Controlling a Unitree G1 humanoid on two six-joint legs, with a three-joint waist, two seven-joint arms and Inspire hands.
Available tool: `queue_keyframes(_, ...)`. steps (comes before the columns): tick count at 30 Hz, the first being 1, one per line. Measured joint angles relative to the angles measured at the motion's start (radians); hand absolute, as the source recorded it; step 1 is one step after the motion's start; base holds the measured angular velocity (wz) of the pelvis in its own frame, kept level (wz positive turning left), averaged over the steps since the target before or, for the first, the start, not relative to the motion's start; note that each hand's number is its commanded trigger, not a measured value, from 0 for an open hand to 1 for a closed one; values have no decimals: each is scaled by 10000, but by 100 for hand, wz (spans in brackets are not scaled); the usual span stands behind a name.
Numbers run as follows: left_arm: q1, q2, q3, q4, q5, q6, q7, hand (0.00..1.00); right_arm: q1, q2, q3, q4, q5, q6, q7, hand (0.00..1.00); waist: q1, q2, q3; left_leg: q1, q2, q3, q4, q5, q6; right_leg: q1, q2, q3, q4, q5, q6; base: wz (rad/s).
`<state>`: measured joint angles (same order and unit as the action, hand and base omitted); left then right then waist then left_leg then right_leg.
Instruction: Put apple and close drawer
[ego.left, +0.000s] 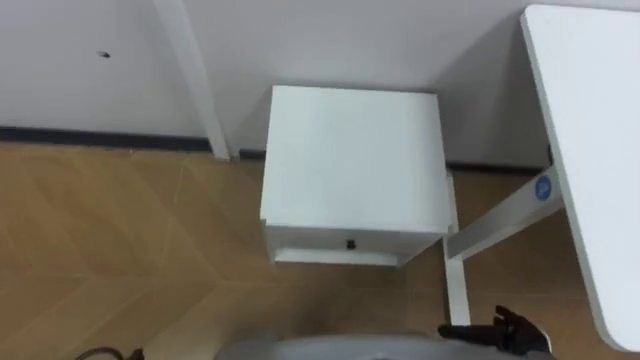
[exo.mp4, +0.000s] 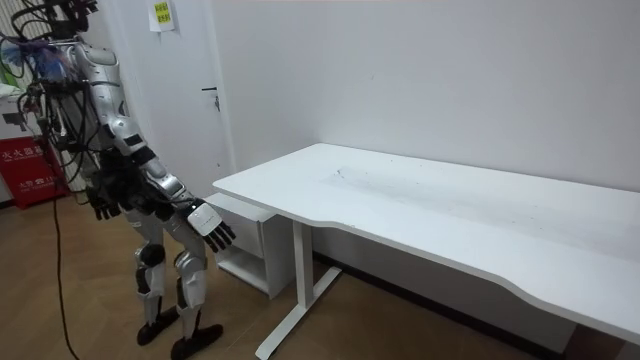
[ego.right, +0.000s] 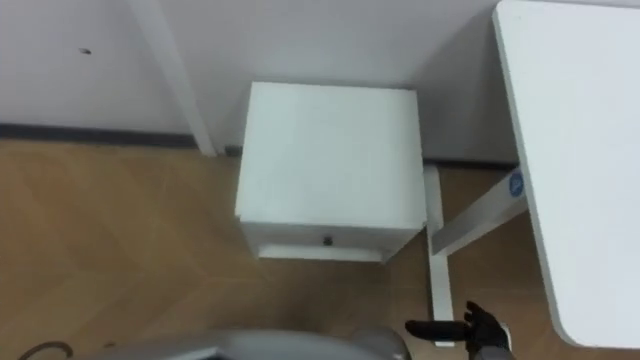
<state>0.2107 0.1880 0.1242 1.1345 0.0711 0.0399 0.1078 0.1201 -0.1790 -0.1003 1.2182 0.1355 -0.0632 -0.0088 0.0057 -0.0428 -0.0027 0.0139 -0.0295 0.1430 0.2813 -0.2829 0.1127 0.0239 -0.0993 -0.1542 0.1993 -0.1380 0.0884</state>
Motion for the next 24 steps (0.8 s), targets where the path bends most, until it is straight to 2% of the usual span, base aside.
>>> queue_keyframes(3,-205,-113,-1,-33,-8,-40,-1,0,-11,0,0,129,51,3,23,0,-5,12,-8,177,31,-14,-303,63,-114,191,91,-19,-341,1,-2,0)
queue_keyframes(7,-276,-223,1,-70,28,-63,-21,0,6,2,-10,358,127,10,63,0,5,227,8,195,53,-11,-359,86,-151,187,146,65,-501,5,-11,-7)
queue_keyframes(9,-264,-244,132,-62,77,-62,-34,0,-21,18,-108,618,128,15,104,0,-17,339,68,310,48,-25,-555,120,-198,213,150,53,-501,1,-16,-2)
queue_keyframes(16,-207,-268,694,-55,82,-24,-35,0,-75,136,-410,1070,188,313,146,0,15,313,83,443,46,-11,-693,133,-214,280,156,81,-534,-12,-33,-1)
queue_keyframes(24,-41,-469,1087,67,109,-21,-6,0,4,164,-519,1091,153,350,349,0,12,314,83,513,42,117,-787,133,-215,343,173,177,-635,-11,-32,-6)
